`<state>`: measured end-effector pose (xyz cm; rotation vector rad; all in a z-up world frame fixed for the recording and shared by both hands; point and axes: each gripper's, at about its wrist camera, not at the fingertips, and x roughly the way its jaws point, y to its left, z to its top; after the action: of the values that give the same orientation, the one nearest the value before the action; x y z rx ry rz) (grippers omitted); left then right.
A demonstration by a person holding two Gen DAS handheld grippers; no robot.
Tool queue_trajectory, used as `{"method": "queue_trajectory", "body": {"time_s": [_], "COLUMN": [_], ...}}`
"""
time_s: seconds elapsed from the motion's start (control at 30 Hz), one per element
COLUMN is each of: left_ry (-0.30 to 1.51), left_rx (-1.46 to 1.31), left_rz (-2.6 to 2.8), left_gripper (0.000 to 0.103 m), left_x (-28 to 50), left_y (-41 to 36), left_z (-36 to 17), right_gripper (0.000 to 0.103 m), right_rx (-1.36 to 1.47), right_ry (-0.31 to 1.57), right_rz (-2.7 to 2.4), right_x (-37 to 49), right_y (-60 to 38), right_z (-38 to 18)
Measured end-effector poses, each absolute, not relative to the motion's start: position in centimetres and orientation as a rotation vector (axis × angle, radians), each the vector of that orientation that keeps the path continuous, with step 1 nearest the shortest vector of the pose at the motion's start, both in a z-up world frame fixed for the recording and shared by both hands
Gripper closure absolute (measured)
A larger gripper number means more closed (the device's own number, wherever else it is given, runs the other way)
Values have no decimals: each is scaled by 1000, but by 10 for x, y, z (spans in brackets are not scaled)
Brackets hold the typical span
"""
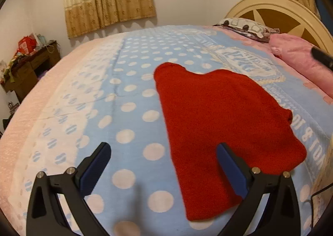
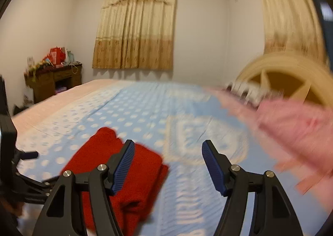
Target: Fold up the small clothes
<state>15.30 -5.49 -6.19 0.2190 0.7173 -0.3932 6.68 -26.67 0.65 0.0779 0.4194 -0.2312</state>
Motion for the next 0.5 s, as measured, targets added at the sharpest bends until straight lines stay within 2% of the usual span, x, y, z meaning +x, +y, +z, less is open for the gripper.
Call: {"method": "queue_trajectory", "body": {"time_s": [0.17, 0.37, 0.5], "left_ry": [772, 819, 868], "left_rx": [207, 148, 69], "left_rz": [-493, -506, -524], "left_gripper": [6, 6, 6], "left_x": [153, 166, 184], "left_y": [-59, -59, -60], "left_z": [-67, -70, -68], "right_gripper": [35, 35, 35], "right_rx": [230, 227, 346], "right_ry": [531, 581, 607], "right_rz": [-172, -144, -105], "right_x": [76, 78, 87], "right_y": [-281, -280, -296], "right_z": [-29, -45, -50]}}
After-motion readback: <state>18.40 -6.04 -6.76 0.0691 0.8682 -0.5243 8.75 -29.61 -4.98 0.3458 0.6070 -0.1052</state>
